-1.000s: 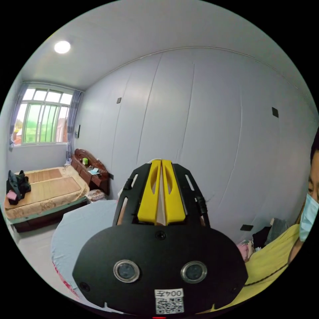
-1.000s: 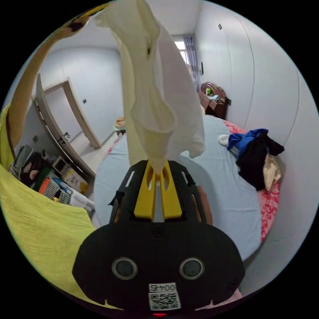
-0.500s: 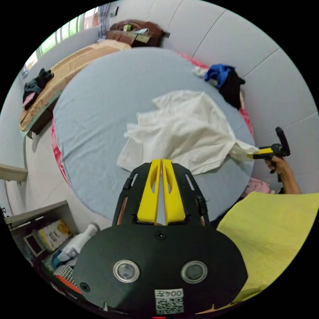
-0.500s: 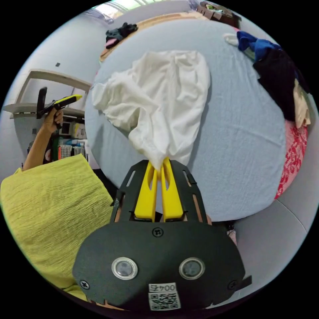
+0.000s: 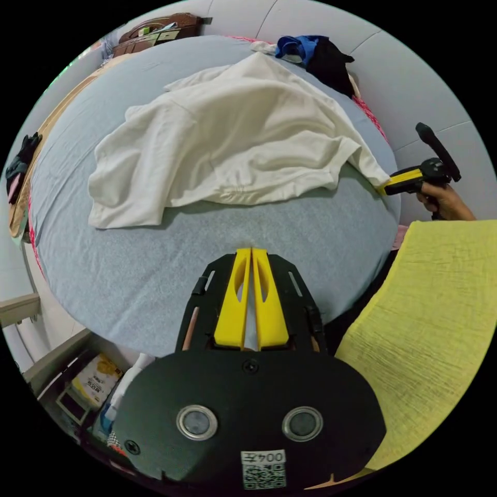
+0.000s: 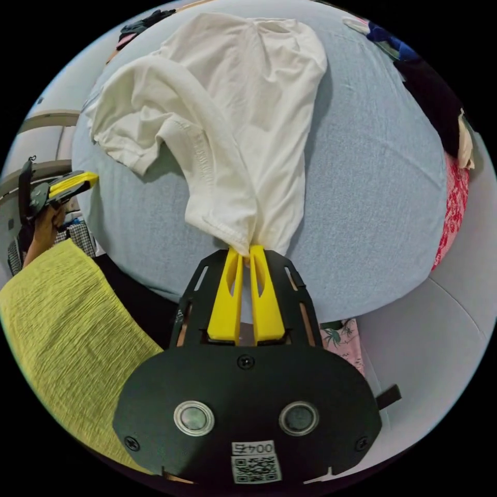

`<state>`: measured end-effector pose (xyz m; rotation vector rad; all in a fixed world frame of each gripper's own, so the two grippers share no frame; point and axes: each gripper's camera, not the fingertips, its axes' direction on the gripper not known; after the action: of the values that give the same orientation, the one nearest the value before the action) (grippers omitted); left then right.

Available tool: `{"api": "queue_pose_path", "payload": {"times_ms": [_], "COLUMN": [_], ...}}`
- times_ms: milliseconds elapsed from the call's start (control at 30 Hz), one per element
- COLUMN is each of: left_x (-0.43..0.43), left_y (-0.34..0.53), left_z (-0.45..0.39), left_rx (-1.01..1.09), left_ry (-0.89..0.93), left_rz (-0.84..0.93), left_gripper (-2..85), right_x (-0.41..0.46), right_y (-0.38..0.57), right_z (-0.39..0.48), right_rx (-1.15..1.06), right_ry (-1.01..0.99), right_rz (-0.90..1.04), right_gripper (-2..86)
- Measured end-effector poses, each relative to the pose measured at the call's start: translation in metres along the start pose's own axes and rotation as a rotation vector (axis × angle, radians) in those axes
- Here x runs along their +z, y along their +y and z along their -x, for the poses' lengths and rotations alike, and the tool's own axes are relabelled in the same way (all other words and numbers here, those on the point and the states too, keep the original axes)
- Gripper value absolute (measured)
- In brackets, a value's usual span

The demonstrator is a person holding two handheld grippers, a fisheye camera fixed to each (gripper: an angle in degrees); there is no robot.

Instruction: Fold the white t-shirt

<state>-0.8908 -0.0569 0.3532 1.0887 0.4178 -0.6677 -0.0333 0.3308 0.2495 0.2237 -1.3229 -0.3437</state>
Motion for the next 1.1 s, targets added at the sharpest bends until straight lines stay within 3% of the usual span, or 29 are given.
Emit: {"api": "queue_pose_path", "payload": {"times_ms": [700, 800, 933, 1100], "left_x": [0.025, 0.027, 0.011, 0.007], "left_y": [0.083, 0.09, 0.096, 0.09], "left_z": [0.056, 0.048, 0.036, 0.026], "left_rx": [0.175, 0.23, 0.366, 0.53], "left_ry": [0.097, 0.05, -0.004, -0.154], "left_rz": [-0.054, -0.035, -0.145, -0.192], "left_gripper": [0.5, 0.8, 2.3, 8.4], "right_x": [0.093, 0.103, 0.116, 0.128], "right_y": [0.009, 0.008, 0.004, 0.003], "right_z": [-0.038, -0.037, -0.038, -0.045], "right_rx": [-0.029, -0.02, -0.003, 0.027], "right_ry": [-0.004, 0.031, 0.063, 0.061], "right_rz": [0.004, 0.018, 0.047, 0.055], "right_gripper": [-0.5, -0.6, -0.6, -0.6]}}
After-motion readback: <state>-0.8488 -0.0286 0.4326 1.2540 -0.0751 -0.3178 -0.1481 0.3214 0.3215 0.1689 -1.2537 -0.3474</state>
